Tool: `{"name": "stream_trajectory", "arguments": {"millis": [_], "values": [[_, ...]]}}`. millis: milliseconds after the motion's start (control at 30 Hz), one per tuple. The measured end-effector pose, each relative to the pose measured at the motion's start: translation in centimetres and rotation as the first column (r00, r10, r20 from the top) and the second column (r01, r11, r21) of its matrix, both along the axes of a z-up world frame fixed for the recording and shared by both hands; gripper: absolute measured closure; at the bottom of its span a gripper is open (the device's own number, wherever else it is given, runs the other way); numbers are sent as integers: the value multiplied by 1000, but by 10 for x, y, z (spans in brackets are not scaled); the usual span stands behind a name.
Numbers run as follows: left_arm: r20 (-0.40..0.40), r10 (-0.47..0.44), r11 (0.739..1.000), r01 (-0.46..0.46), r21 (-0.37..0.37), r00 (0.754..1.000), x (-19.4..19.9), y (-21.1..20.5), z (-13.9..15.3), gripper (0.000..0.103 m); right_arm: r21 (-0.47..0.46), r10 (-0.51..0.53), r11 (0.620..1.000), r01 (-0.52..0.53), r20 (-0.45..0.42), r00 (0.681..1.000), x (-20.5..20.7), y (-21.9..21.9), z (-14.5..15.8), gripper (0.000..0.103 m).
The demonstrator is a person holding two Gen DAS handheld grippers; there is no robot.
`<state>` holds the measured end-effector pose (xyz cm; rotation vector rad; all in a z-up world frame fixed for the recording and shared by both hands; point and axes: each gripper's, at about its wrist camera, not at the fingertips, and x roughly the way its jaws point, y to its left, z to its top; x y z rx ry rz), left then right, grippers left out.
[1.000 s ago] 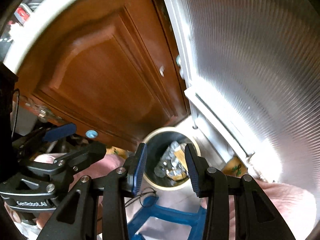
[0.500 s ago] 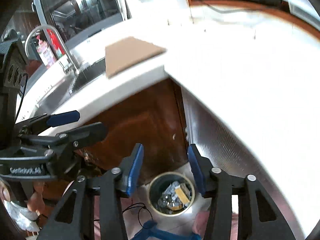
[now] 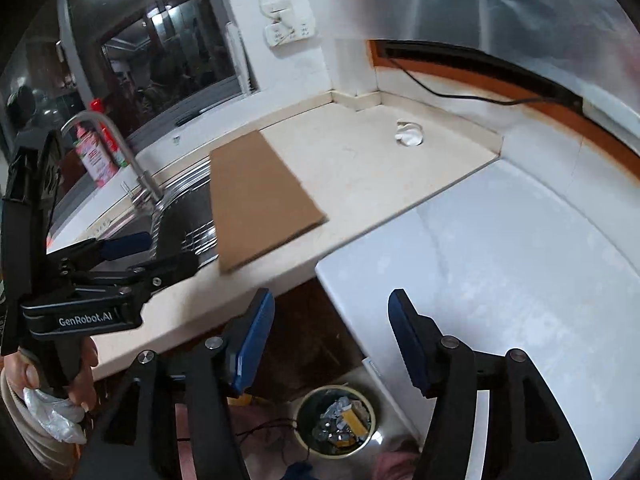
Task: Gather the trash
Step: 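Raise both tools back up to the counter, then grasp the white-and-brown paper cup with the right gripper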
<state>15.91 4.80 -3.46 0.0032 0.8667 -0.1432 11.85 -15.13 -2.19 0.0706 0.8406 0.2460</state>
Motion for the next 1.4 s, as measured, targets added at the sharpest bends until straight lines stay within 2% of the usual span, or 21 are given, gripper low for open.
{"name": "stream_trajectory", "arguments": {"millis": [167,333,433,567,700,833,1033,1200,1400], "values": [[13,-6,998,5,61,1000,28,-3,13,14,-46,-38,998,37,-30,999,30,-16,14,38],[17,-31,994,29,110,999,61,-14,19,14,-76,-69,995,64,-55,996,74,-24,12,38],[2,-47,991,47,127,999,85,-24,17,14,-79,-85,994,80,-66,994,105,-26,14,37],[-26,-71,988,74,136,997,124,-35,6,13,-82,-106,992,100,-73,992,150,-31,15,30],[-61,-53,990,60,126,997,175,-41,-7,14,-88,-137,988,129,-92,986,208,-39,8,30],[-55,-18,993,25,117,998,228,-41,-16,13,-87,-179,982,171,-99,979,264,-49,-3,29],[-55,16,997,-11,80,998,306,-38,-35,14,-55,-251,968,245,-155,956,357,-72,-35,29],[-78,41,998,-38,48,996,353,-33,-59,14,-29,-294,955,294,-182,938,424,-84,-63,29],[-107,100,995,-101,-4,989,394,-24,-85,14,-11,-320,946,325,-205,925,483,-83,-92,29]]}}
